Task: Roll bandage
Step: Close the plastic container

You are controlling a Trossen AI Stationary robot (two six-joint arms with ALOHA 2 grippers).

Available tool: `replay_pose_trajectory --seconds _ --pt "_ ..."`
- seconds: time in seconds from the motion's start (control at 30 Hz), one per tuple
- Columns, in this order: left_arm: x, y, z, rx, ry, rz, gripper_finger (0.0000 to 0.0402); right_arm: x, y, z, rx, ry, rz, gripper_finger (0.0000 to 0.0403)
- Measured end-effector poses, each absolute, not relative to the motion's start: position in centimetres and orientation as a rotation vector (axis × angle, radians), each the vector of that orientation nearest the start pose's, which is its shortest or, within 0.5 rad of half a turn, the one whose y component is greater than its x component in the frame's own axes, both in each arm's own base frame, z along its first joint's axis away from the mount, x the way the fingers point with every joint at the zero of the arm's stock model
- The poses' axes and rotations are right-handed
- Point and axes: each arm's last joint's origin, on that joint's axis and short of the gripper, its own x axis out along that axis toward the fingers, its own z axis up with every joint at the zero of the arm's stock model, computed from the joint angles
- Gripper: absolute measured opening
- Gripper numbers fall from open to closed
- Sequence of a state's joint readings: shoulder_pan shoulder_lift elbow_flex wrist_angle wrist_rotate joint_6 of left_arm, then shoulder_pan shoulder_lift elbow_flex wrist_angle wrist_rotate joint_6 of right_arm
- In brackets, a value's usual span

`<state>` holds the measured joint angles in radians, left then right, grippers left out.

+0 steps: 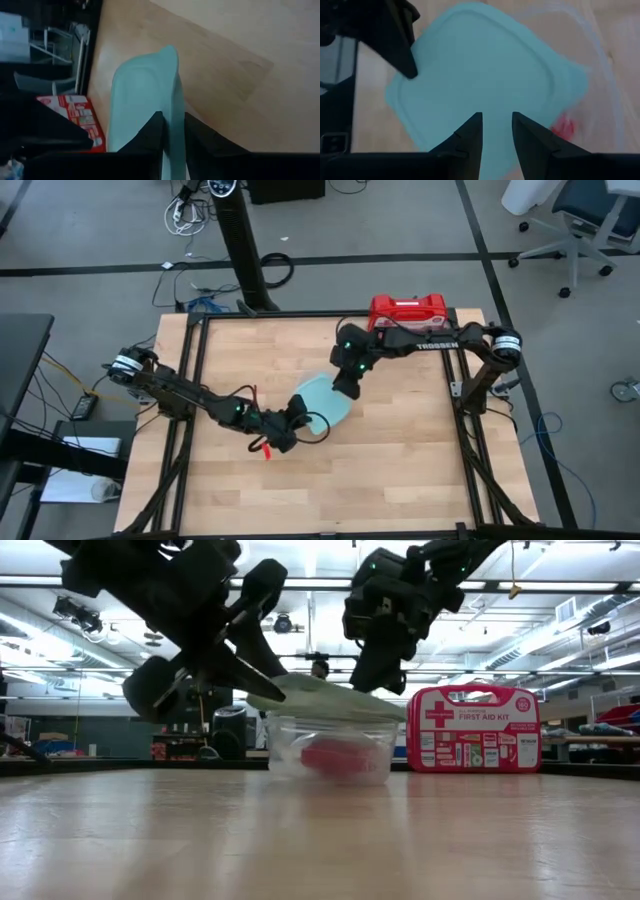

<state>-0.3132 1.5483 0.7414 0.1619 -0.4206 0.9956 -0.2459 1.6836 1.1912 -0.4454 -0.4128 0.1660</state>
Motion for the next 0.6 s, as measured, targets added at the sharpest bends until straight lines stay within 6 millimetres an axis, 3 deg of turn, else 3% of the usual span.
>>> replay_pose_trajectory --seconds 0.2,0.37,0.6 --pt "29.3 -7.3 18.0 1.266 0.599 -0.230 0.0057 35.1 -5.6 22.4 0.418 0.886 0.014 0.0107" --pt "29.4 -6.5 18.1 1.227 0.603 -0.213 0.0057 35.4 -5.9 22.7 0.361 0.851 -0.071 0.0110" --pt "29.3 -6.2 18.0 1.242 0.644 -0.174 0.0057 34.8 -6.5 22.3 0.331 0.912 -0.052 0.0122"
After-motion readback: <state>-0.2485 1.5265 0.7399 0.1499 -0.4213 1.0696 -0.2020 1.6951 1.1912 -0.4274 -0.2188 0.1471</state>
